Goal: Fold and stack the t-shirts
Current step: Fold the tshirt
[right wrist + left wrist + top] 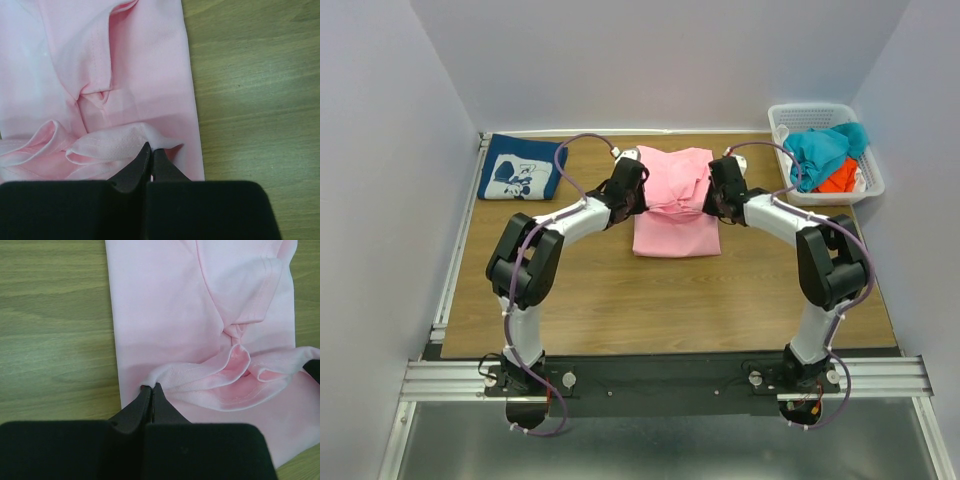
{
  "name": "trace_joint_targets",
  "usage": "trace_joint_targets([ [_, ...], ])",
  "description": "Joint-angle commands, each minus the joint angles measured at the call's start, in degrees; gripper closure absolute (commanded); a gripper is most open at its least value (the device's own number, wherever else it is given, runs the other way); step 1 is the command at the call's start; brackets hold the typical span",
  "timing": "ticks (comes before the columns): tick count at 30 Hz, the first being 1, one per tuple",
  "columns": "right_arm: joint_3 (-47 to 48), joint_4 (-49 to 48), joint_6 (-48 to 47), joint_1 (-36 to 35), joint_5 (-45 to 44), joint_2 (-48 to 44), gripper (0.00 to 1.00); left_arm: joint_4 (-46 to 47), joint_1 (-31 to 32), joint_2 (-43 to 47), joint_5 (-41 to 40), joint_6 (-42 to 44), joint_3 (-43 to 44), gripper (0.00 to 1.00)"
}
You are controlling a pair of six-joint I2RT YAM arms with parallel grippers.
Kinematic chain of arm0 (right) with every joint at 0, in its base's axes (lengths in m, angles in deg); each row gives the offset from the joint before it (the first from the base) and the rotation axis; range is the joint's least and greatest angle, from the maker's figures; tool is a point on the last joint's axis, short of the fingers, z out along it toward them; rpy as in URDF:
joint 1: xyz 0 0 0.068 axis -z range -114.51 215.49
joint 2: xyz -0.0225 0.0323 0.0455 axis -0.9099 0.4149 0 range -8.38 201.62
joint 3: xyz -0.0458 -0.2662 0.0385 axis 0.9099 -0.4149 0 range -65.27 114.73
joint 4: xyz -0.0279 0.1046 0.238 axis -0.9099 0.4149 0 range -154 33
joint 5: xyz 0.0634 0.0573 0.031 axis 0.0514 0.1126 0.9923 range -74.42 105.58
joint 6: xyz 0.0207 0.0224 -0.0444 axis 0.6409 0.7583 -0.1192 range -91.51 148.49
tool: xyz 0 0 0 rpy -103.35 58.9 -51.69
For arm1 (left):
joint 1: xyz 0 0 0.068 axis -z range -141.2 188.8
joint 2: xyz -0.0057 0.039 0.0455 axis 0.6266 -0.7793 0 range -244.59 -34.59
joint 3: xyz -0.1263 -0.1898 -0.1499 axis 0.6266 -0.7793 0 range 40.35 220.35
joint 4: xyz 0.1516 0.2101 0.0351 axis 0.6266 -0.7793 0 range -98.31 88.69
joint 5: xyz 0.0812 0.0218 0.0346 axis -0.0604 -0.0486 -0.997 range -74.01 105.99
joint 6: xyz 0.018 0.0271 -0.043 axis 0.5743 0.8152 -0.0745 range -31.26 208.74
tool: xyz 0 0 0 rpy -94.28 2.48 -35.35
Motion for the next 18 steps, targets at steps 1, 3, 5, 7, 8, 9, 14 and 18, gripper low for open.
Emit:
trace_joint_targets([
  [1,2.49,-0.55,-1.12,0.66,1.02,2.28,0.95,-0.41,-0.66,-1.95,1.71,1.20,1.88,1.00],
  [3,3.02,-0.46,-1.30,0.83,1.11,2.90,0.95,-0.50,-0.75,-2.31,1.88,1.29,2.41,0.99],
  [5,3.46,-0.46,-1.48,1.10,1.28,3.69,0.90,-0.85,-1.01,-2.75,1.88,1.29,2.85,0.89],
  [7,3.89,-0.46,-1.48,1.18,1.28,3.86,0.85,-1.02,-1.19,-2.57,1.97,1.47,3.03,0.79],
  [8,4.07,-0.46,-1.39,1.19,0.76,3.87,0.76,-1.20,-1.28,-2.48,1.54,1.29,3.46,0.64],
  [9,4.34,-0.46,-1.48,1.19,0.23,3.87,0.67,-1.55,-1.28,-2.40,1.36,1.38,3.73,0.57],
  [14,6.10,-0.37,-2.71,1.27,0.14,0.80,0.22,-1.64,-1.28,-0.55,1.35,2.17,5.57,0.27],
  [18,4.52,-0.29,-3.94,1.27,3.82,-3.94,0.00,-1.73,-1.19,2.61,1.01,1.38,4.18,0.11],
])
